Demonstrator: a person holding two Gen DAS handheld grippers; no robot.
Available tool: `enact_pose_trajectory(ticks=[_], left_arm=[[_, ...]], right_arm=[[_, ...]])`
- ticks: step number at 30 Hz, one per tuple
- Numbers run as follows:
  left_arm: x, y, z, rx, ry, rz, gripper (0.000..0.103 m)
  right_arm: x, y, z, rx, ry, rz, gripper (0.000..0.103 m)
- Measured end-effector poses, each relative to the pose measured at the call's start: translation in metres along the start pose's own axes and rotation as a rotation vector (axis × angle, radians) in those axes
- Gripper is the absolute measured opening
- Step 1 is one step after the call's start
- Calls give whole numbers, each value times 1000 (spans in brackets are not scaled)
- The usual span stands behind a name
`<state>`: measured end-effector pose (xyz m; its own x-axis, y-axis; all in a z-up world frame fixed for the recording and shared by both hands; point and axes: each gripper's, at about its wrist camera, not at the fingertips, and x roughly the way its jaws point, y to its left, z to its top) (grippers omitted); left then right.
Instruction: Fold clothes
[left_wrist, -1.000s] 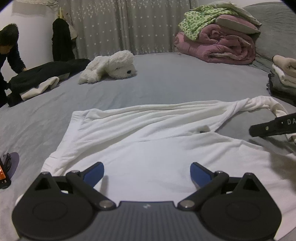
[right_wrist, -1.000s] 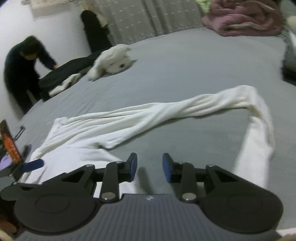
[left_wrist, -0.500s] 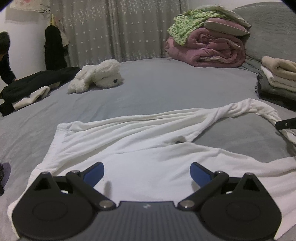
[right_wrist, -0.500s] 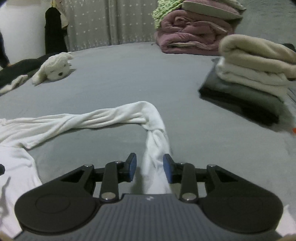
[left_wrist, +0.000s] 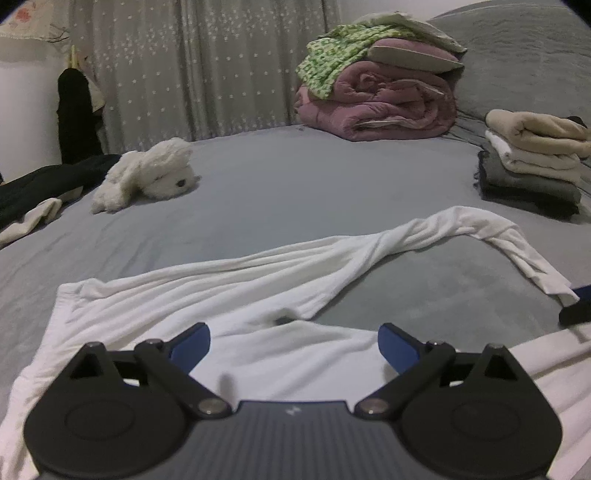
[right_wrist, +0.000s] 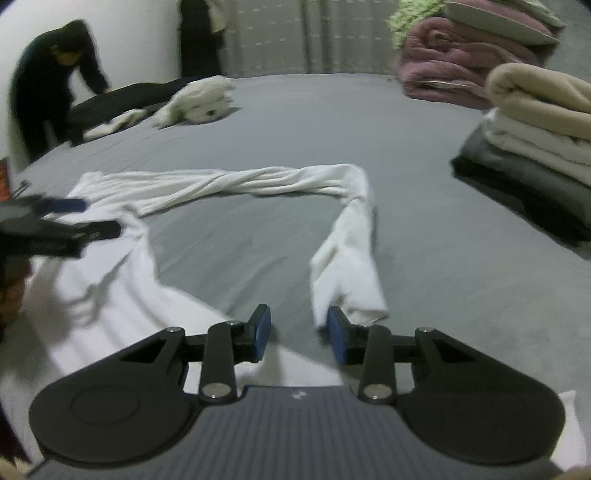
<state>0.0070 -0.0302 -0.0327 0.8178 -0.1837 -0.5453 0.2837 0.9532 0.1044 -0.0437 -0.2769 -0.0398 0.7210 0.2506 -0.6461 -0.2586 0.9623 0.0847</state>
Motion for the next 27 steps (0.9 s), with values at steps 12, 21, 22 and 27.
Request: enact_pose_trajectory(ticks=[12, 21, 22, 27], left_arm=[[10, -13, -8, 44, 32, 26, 98], [3, -7, -5, -1, -7, 30, 98], [3, -7, -5, 1, -2, 28, 98], [16, -8, -8, 13, 74, 40, 100]], right_arm=[[3, 38, -9, -218, -25, -52, 0], [3, 32, -3, -199, -112, -213, 0], [6, 33, -5, -207, -101, -223, 0], [23, 37, -16, -252, -59, -268, 0]])
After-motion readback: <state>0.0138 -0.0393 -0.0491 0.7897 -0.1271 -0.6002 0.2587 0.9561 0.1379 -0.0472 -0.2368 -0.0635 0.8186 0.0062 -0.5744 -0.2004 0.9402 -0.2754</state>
